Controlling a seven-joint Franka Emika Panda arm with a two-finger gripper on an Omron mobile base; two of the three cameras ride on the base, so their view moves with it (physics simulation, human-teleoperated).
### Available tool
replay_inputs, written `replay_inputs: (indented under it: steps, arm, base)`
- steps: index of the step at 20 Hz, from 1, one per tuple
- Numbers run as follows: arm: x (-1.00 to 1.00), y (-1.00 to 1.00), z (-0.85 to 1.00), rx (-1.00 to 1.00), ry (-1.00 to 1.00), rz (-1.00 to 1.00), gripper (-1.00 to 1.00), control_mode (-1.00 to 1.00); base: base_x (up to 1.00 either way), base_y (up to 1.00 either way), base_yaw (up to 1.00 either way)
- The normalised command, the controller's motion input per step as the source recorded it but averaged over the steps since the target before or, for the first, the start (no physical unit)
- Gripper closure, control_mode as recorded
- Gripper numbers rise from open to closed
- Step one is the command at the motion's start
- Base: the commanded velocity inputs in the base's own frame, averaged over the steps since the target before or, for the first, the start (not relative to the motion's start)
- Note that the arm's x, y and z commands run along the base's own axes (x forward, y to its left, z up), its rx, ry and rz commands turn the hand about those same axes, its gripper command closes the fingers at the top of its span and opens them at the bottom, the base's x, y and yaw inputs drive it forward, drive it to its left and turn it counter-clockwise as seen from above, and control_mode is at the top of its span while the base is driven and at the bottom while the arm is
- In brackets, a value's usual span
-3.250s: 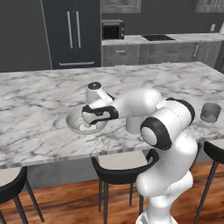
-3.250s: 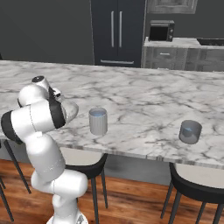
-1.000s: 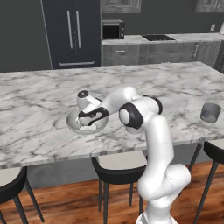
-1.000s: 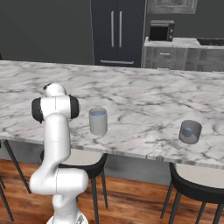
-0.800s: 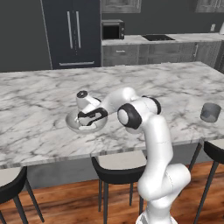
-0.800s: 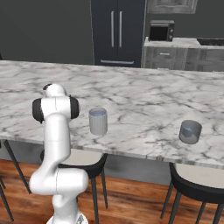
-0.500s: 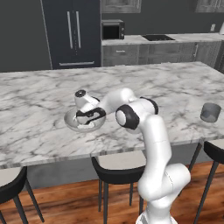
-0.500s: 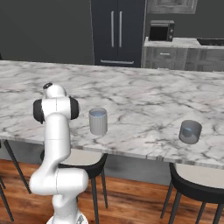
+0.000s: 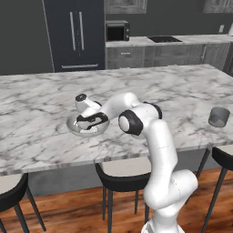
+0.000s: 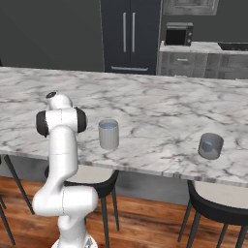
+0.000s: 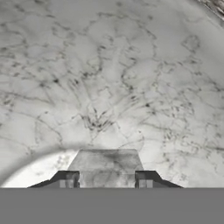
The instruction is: There are four ice cubes in the ice bowl. Place two ice cubes in each glass of water.
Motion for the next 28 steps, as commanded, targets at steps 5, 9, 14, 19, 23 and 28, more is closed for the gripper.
replay_inputs:
  steps: [5,9,14,19,23,28]
  arm:
    - [-0.20,-0.40,-0.13,0.01,-0.02,-0.14,1.00,-1.00]
    - [-0.60,-0.46,0.69,0.08,-0.25,-0.22,1.00,-1.00]
    - [-0.91,-0.48,0.90,0.06,-0.13,-0.08,1.00,-1.00]
    - [-0.87,-0.87,0.76,0.02,-0.19,-0.11,1.00,-1.00]
    - [-0.67,-0.97,0.90,0.00,-0.24,-0.20,1.00,-1.00]
    - [-0.50,-0.99,0.61,0.00,-0.18,-0.26,1.00,-1.00]
  base:
    - [0.00,0.00,0.00]
    - [0.00,0.00,0.00]
    - [0.00,0.00,0.00]
    - [0.00,0.00,0.00]
    - [0.00,0.00,0.00]
    - [0.00,0.00,0.00]
